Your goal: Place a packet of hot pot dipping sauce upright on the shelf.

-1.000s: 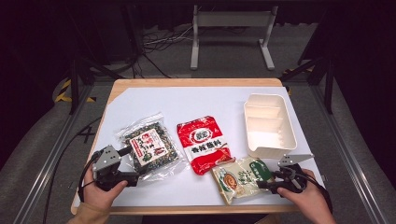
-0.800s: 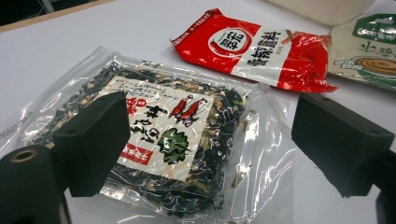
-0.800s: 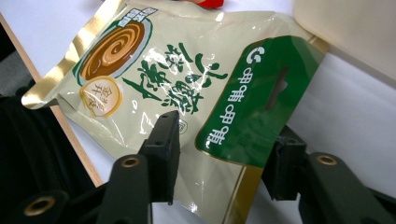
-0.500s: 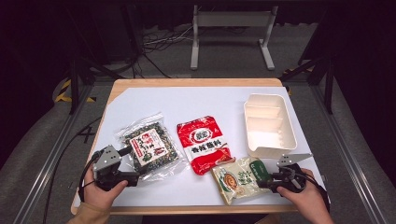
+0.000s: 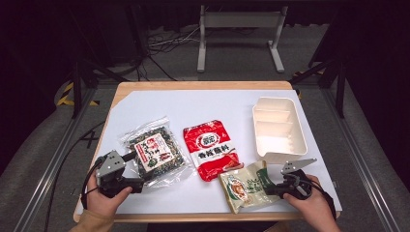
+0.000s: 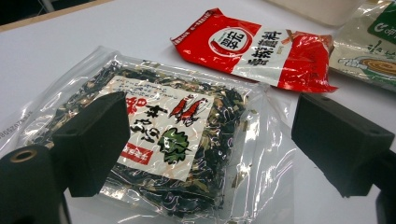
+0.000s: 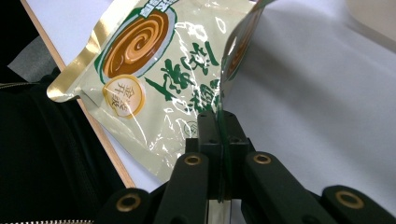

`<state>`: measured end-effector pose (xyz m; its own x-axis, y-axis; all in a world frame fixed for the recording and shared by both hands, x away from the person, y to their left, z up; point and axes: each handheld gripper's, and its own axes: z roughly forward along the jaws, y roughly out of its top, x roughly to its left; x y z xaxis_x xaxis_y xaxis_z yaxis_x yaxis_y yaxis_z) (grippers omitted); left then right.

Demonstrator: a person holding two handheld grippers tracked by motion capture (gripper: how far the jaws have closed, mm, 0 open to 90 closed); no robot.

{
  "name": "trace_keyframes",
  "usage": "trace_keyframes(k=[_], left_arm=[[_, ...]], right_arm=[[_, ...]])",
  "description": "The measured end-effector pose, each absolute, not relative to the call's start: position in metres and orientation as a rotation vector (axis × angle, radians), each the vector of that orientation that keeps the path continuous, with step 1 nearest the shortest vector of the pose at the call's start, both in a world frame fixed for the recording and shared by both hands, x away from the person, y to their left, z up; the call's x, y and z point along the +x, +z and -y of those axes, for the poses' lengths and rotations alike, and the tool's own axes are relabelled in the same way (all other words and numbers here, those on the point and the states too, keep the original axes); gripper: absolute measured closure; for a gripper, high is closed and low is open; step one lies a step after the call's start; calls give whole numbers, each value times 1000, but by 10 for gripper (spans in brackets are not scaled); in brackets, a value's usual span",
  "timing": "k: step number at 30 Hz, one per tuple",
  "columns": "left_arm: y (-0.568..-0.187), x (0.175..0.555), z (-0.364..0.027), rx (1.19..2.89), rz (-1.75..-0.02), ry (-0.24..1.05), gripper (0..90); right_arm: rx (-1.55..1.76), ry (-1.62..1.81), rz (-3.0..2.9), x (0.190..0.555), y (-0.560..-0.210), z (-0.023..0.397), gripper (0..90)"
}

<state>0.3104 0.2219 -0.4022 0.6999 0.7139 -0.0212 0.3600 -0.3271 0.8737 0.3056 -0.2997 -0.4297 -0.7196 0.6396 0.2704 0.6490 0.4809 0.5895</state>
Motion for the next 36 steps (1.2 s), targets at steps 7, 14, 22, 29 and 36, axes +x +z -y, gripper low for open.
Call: trace_keyframes(k=[7, 14, 22, 29, 36], left_arm=[[-402, 310, -222, 1941, -835, 459, 122], [-402, 310, -222, 1942, -833, 462, 122], [-401, 310, -223, 1940, -837, 469, 121], [-401, 310, -223, 1940, -836, 471, 121], [-402, 311, -223, 1917, -845, 458, 106]], right_arm=[[-1215, -1099, 2648, 303, -419, 300, 894], [-1197, -1151, 2651, 299, -403, 299, 894], [-1180, -1187, 2679, 296, -382, 300, 895], [-1145, -1192, 2719, 295, -365, 297, 895], [-1110, -1182, 2804, 292, -344, 295, 895]])
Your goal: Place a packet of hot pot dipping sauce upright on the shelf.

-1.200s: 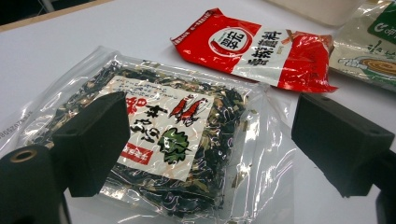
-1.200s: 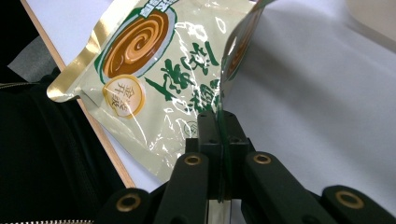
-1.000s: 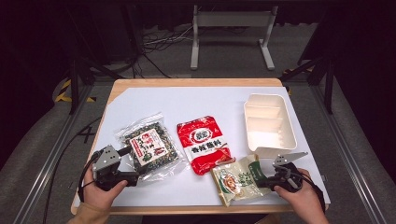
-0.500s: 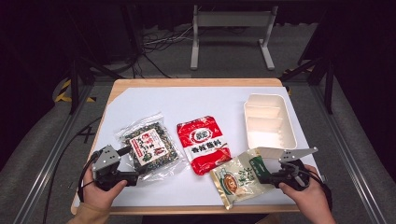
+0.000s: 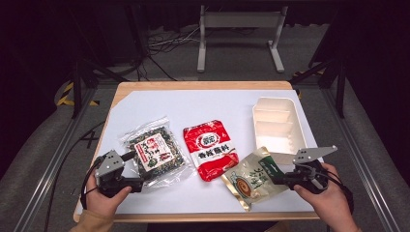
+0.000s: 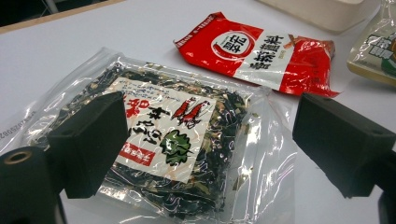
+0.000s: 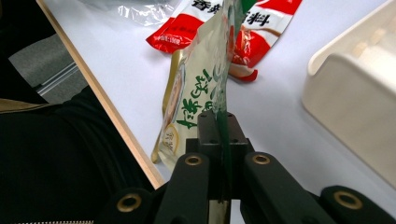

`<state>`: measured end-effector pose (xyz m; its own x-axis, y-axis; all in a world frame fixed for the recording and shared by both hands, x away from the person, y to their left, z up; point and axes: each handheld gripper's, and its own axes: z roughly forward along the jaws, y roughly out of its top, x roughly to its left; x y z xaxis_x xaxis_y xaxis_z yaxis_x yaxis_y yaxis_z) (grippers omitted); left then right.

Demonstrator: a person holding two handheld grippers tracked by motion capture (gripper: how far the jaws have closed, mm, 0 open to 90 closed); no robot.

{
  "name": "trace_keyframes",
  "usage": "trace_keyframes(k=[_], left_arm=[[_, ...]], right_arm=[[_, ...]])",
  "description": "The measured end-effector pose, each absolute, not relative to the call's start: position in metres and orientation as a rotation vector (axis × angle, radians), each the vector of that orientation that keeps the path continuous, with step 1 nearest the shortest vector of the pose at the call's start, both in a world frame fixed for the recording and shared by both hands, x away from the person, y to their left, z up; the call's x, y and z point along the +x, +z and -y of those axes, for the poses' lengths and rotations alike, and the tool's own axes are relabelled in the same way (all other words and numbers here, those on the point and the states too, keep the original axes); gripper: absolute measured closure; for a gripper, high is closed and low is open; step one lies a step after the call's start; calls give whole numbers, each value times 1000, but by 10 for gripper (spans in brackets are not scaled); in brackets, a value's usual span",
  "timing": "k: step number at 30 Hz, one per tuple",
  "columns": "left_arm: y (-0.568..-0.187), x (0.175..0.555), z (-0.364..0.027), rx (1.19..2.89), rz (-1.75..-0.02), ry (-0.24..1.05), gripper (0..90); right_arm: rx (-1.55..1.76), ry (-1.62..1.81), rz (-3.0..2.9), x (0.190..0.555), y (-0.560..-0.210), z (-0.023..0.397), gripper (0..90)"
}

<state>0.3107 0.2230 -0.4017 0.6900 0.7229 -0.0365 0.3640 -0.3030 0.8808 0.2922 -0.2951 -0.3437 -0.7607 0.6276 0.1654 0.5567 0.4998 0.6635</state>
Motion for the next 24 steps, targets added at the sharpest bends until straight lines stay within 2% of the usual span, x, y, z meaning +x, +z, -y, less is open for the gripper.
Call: trace_keyframes(k=[6, 9, 24], left_arm=[[-402, 312, -225, 1890, -850, 477, 77], [-404, 314, -226, 1849, -877, 482, 20], [-408, 313, -232, 1797, -894, 523, 16]], right_arm=[[994, 1081, -2619, 290, -329, 296, 895], [968, 1058, -2605, 288, -320, 296, 895], [862, 954, -2586, 295, -290, 301, 896]])
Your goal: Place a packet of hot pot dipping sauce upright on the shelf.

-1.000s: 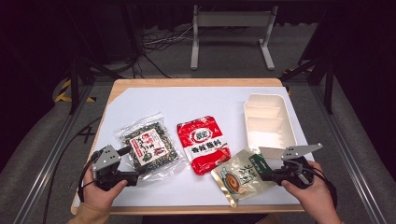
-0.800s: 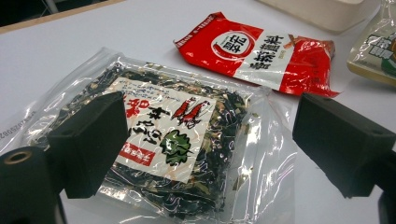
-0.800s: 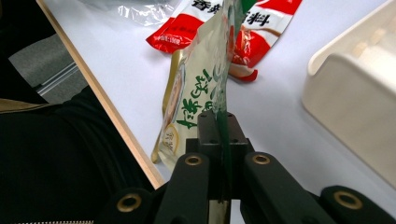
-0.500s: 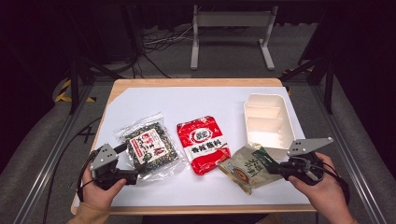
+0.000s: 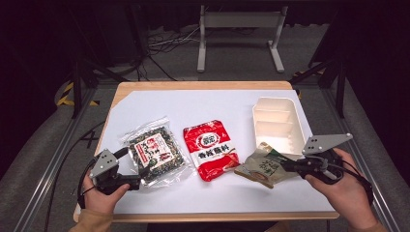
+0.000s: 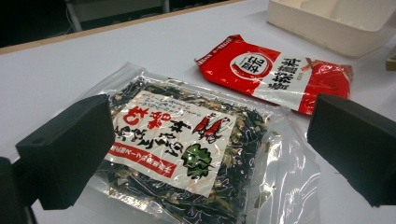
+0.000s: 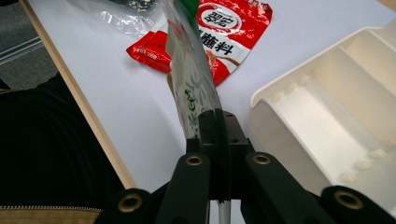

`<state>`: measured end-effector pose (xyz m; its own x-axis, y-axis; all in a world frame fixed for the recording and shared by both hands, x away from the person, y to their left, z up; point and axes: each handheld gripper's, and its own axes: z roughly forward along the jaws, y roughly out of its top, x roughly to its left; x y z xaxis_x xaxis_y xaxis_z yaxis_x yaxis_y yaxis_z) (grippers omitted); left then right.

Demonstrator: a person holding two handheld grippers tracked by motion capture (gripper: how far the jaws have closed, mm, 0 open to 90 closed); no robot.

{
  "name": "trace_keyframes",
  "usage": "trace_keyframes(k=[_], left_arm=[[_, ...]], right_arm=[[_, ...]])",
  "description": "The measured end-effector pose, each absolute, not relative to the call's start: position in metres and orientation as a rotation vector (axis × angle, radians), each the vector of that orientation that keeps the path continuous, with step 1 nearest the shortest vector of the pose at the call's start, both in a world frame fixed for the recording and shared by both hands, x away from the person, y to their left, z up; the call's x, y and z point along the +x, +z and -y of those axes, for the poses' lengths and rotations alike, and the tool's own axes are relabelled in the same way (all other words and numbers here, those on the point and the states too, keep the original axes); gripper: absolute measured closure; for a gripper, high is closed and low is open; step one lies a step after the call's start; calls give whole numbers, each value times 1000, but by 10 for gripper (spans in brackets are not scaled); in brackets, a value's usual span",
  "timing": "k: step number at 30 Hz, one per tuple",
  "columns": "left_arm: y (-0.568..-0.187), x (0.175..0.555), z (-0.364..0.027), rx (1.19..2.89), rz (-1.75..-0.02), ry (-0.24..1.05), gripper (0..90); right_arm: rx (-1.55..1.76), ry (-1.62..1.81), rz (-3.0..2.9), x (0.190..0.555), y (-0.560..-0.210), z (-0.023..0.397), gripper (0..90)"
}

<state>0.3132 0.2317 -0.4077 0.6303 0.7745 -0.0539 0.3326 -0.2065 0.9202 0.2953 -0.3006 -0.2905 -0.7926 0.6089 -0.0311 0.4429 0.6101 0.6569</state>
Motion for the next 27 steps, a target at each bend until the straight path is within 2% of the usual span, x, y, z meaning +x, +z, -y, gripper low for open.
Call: trace_keyframes(k=[7, 27], left_arm=[[-409, 318, -236, 1808, -972, 531, 28], [-407, 318, -240, 1815, -980, 548, 52]], right_arm=[[828, 938, -2586, 301, -276, 300, 895], [759, 927, -2536, 323, -227, 299, 895]])
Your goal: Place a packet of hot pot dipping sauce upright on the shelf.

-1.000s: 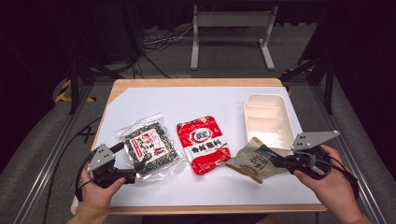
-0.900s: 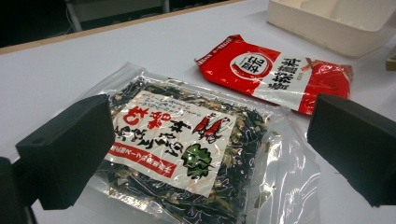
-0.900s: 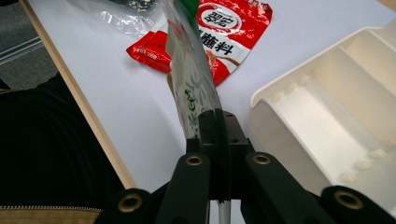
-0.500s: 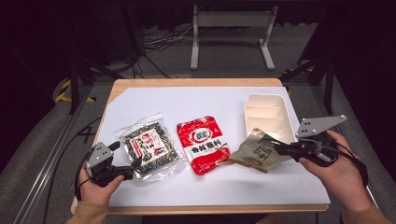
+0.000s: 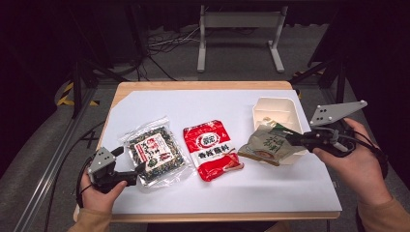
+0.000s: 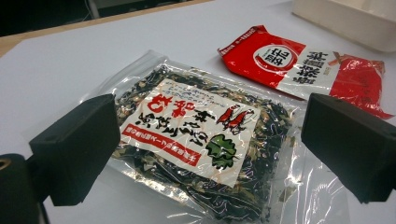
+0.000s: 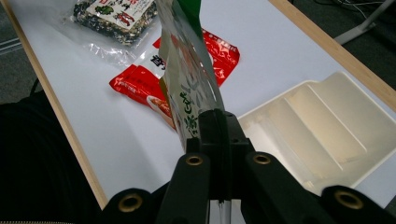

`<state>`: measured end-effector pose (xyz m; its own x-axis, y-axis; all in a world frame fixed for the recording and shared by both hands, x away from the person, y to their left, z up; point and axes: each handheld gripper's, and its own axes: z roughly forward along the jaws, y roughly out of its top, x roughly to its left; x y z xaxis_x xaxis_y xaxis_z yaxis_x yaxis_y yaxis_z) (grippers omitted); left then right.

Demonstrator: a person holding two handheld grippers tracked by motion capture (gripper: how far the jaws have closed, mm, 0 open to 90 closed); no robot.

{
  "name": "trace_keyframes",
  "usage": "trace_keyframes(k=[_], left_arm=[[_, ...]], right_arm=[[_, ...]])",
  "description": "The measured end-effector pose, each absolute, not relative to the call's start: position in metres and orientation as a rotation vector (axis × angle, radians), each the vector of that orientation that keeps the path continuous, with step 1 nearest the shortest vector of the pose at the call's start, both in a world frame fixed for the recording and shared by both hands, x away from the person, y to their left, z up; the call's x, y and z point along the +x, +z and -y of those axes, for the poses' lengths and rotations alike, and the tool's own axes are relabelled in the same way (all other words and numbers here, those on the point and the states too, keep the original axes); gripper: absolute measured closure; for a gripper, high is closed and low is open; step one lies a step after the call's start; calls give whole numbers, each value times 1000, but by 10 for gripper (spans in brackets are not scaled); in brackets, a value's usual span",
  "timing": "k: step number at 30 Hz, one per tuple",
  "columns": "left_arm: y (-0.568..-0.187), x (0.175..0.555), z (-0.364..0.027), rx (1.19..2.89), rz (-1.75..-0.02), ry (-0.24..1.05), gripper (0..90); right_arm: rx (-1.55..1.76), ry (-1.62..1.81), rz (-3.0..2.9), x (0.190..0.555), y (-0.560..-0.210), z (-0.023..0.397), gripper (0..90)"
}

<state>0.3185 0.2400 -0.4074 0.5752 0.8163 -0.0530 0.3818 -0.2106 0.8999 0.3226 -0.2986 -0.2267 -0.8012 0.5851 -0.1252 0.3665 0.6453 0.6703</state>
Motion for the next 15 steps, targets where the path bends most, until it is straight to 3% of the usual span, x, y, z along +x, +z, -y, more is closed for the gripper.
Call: trace_keyframes(k=[15], left_arm=[[-410, 320, -245, 1806, -999, 544, 57]], right_arm=[[719, 948, -2505, 346, -204, 300, 895]])
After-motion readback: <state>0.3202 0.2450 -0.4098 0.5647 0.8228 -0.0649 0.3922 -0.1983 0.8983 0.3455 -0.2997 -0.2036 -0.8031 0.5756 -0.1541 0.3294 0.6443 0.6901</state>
